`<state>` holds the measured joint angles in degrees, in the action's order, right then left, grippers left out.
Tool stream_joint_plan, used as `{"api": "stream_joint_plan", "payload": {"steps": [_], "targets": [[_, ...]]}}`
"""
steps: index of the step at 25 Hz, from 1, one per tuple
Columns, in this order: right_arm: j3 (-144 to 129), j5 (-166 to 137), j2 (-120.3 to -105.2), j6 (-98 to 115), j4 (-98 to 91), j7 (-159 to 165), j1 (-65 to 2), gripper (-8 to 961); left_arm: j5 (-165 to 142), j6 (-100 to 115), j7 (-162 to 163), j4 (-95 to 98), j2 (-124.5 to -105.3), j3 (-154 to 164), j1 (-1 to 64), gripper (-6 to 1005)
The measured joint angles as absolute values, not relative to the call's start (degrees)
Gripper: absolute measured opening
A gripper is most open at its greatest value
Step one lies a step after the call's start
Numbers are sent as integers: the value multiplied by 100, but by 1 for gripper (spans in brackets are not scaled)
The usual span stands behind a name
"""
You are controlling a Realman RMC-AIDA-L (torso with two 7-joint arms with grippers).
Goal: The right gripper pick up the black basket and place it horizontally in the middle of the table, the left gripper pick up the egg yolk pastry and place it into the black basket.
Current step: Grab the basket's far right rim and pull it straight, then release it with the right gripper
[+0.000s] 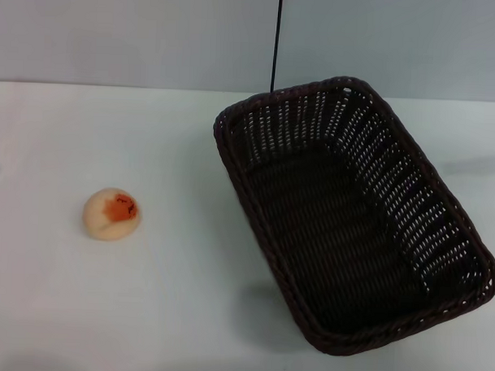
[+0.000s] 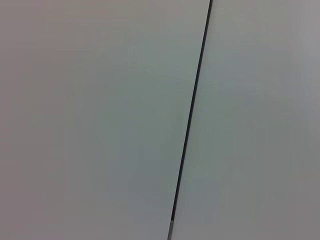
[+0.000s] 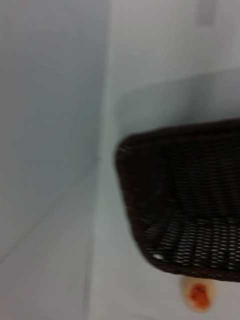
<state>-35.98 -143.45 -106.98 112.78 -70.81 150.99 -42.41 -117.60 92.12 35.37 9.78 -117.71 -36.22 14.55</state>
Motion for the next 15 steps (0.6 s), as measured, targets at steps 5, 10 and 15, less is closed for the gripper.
{"api": "stream_joint_plan", "payload": {"steps": [5, 10, 15], "targets": [[-4091, -14681, -10919, 10981, -6483, 15224, -4635, 780, -11765, 9225, 3509, 997, -11753, -3421, 1416, 862], [-4387, -14734, -11131, 10283, -5723, 15318, -4761, 764, -11767, 9237, 3540, 1027, -11698, -3290, 1407, 862], [-4499, -14772, -11293, 9678, -5121, 15332, -4870, 749, -11752, 9322, 3542, 1036, -11679, -3275, 1404, 861]]}}
